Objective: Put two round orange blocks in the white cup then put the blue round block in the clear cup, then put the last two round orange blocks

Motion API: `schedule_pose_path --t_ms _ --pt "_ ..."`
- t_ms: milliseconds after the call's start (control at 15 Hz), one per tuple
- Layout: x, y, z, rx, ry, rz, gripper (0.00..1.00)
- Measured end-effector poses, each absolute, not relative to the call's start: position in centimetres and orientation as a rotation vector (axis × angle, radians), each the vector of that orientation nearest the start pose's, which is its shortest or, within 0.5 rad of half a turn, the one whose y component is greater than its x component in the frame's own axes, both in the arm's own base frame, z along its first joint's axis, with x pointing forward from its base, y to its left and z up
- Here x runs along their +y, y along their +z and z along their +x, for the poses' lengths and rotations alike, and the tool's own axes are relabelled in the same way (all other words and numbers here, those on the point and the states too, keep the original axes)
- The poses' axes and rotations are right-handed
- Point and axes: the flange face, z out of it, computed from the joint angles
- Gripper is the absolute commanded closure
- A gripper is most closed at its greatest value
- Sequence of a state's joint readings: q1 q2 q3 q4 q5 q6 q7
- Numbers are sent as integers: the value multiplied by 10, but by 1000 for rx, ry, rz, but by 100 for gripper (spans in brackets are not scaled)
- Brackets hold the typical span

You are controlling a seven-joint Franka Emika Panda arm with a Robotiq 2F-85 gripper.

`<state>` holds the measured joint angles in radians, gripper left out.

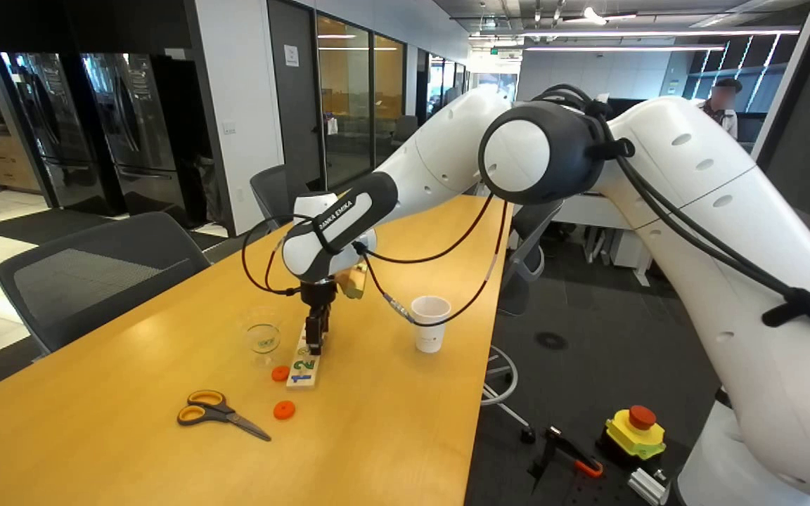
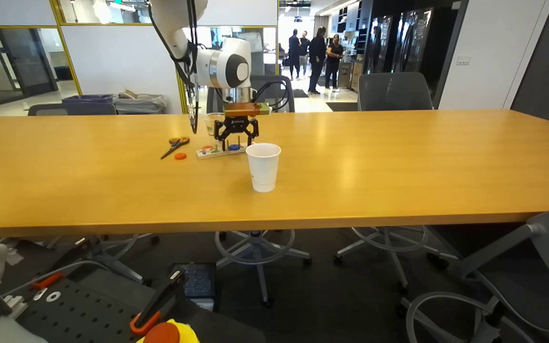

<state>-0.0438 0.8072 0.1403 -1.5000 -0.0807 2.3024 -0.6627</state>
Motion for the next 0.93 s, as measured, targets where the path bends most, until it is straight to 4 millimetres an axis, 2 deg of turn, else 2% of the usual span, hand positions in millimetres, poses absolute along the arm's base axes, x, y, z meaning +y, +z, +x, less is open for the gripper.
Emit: schedule_pose_path --t_ms 200,400,933 --pt "50 196 716 -1166 -40 -2879 58" --pt "50 200 718 -1166 -53 -2882 80" --pt "47 203 720 -1152 -64 -2902 81"
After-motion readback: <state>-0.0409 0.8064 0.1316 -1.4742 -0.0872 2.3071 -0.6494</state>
